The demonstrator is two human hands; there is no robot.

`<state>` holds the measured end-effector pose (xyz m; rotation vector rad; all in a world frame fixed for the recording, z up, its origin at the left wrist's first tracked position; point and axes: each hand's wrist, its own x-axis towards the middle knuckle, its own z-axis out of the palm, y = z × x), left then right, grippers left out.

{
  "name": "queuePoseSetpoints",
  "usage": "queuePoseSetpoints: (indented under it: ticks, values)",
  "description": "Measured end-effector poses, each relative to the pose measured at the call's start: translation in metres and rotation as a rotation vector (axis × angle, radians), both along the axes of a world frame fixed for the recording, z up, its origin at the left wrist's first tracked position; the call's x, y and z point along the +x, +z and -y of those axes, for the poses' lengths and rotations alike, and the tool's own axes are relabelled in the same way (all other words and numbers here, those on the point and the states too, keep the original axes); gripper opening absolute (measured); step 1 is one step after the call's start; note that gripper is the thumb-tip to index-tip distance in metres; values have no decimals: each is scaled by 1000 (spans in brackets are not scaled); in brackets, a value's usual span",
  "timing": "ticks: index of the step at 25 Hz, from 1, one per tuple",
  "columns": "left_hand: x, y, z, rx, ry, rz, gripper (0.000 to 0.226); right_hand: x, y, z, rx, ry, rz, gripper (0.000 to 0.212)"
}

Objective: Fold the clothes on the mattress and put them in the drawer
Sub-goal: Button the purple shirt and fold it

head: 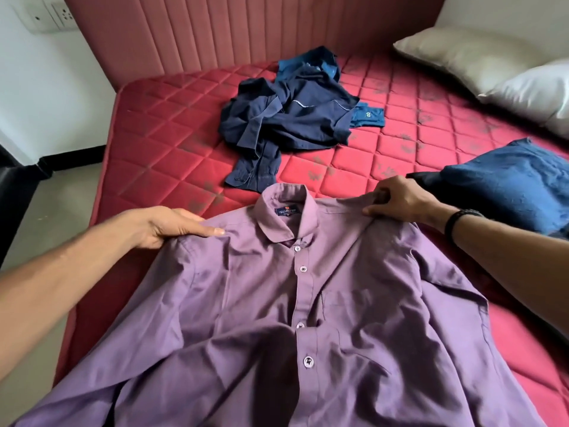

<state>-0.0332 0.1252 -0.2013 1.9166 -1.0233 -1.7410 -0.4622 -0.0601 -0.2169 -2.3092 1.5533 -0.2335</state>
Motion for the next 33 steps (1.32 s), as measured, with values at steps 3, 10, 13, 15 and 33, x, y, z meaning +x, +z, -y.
queuePoseSetpoints:
  ticks: [3,10,13,15,33]
  values:
    - [-1,17,3,-39,1,93,77,-5,12,-1,-65,-79,37,31]
    - [-11,136,-26,-288,129,156,89,8,128,-32,-186,-324,-125,22]
    - [-19,210,-52,-379,28,208,61,1,212,-58,-101,-340,48,6]
    - [-27,265,-75,-442,-7,324,38,-3,273,-84,-83,-260,98,39]
    - [-74,648,-221,-1018,571,802,21,-53,628,-221,-1110,33,537,8]
